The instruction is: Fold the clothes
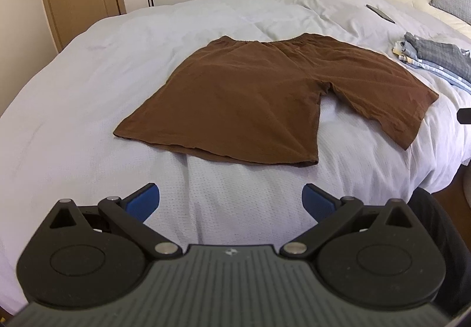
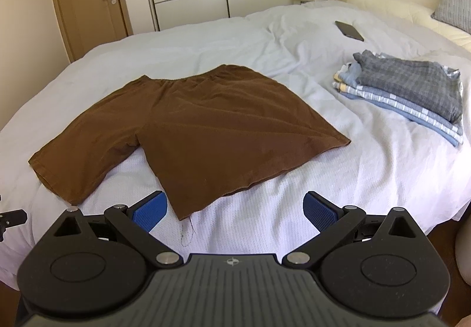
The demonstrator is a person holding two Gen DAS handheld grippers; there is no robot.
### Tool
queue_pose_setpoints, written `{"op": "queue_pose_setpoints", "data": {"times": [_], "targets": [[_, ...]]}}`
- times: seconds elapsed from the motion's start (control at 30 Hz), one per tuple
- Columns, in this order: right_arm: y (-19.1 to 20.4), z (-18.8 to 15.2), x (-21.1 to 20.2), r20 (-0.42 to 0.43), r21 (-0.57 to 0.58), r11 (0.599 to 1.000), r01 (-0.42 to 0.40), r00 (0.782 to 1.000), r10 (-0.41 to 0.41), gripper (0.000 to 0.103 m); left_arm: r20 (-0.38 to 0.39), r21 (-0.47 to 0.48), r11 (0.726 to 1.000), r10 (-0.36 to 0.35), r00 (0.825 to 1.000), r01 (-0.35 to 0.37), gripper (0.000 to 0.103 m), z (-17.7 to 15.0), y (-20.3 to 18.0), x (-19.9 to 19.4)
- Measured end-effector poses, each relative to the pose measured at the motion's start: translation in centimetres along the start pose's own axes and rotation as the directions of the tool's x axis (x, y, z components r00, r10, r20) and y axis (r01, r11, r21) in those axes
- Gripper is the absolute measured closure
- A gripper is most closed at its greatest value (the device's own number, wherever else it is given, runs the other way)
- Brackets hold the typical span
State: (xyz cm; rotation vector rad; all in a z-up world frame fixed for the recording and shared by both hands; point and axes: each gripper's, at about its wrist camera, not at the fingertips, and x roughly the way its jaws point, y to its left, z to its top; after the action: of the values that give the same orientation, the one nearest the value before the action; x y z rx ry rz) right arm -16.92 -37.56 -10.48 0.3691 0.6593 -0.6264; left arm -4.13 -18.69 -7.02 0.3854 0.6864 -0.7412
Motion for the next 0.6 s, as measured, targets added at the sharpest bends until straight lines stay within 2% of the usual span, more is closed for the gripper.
{"op": "queue_pose_setpoints", "data": {"times": [0.6], "targets": [[0.0, -0.5, 1.9, -0.044, 0.010, 1.000, -0.010, 0.999, 0.010, 0.002, -0.019, -0.001, 1.000, -0.009, 1.000, 0.009, 0.001, 0.1, -0.4, 1.1]]}}
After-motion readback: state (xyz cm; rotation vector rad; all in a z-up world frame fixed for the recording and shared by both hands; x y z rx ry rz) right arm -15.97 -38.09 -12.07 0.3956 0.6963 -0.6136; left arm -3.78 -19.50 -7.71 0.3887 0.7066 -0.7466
